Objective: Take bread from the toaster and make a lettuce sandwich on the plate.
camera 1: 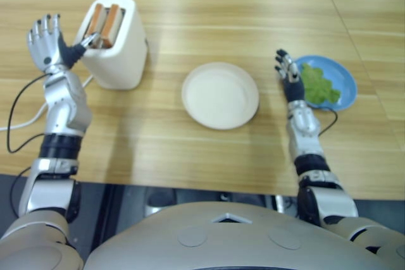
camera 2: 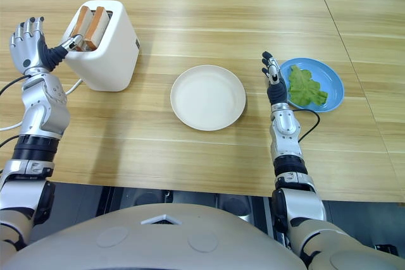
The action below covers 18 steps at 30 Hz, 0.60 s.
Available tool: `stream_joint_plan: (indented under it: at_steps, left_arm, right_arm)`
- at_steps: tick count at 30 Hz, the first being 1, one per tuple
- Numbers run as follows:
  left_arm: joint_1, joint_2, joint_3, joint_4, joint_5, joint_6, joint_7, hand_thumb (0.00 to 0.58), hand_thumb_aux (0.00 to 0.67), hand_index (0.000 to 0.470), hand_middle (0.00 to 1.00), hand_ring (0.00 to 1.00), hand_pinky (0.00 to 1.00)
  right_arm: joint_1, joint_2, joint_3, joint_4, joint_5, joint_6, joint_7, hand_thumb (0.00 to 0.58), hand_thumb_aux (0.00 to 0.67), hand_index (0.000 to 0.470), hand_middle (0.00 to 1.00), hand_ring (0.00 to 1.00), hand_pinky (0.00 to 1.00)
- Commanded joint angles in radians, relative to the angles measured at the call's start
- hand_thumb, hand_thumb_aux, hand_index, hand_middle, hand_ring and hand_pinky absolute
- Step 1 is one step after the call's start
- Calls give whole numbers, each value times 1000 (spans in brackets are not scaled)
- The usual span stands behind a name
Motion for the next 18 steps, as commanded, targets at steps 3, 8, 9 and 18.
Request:
stream_joint_plan:
  at_steps: [3, 8, 9, 18]
  left_arm:
    - [-44, -7, -35, 135, -10, -3, 16, 0, 0, 0, 0, 0, 0]
    - [-102, -23, -67, 264, -26, -26, 44, 0, 0, 0, 0, 0, 0]
    - [-113, -26, -72, 285, -28, -33, 50, 0, 0, 0, 0, 0, 0]
    - [-142, -28, -88, 284, -36, -50, 113, 580, 670, 460, 459, 459, 459]
  right_arm:
    - [13, -2, 1, 5, -6, 16, -2, 0, 0, 0, 0, 0, 0]
    - [21, -5, -1, -6, -6, 17, -4, 0, 0, 0, 0, 0, 0]
    - [22, -5, 0, -7, -6, 17, -4, 0, 0, 0, 0, 0, 0]
    - [36, -4, 0, -23, -9, 20, -7, 0, 0, 0, 0, 0, 0]
